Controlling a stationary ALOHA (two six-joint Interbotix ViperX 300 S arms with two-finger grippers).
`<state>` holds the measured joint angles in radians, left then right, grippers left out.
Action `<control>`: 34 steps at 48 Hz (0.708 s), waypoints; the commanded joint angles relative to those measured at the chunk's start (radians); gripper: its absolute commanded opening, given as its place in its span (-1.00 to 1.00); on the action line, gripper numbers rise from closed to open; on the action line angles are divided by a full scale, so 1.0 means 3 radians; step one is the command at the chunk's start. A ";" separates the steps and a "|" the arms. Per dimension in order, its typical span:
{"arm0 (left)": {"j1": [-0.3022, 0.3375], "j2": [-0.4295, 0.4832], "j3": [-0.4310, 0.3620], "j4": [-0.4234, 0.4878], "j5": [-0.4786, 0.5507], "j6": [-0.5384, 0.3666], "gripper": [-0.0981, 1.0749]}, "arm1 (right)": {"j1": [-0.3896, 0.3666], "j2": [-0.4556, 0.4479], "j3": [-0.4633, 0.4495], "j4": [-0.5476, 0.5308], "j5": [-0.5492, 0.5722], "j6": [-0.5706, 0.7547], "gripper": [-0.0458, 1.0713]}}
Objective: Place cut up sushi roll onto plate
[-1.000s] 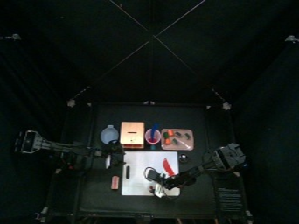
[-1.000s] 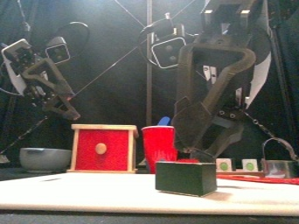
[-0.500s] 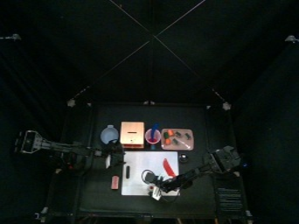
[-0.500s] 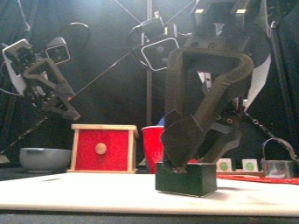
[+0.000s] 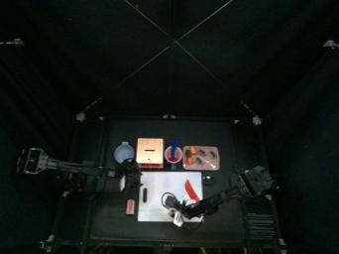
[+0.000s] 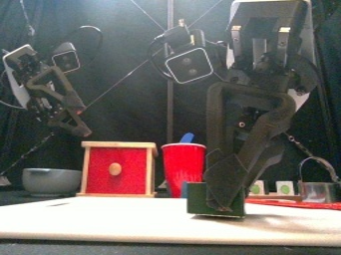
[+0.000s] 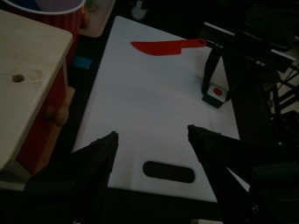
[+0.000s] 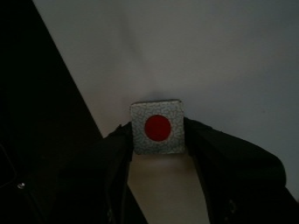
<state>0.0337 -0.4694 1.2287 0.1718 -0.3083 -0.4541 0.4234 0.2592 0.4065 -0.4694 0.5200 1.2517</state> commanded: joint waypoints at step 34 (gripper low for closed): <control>0.0026 0.0000 -0.0026 0.0000 -0.0010 0.0010 0.83 | -0.1739 -0.2081 0.1800 -0.0644 0.0747 -0.0051 0.48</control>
<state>0.0383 -0.4694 1.2333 0.1718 -0.3083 -0.4525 -0.0322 -0.3175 0.9112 -0.6596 0.7823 1.2333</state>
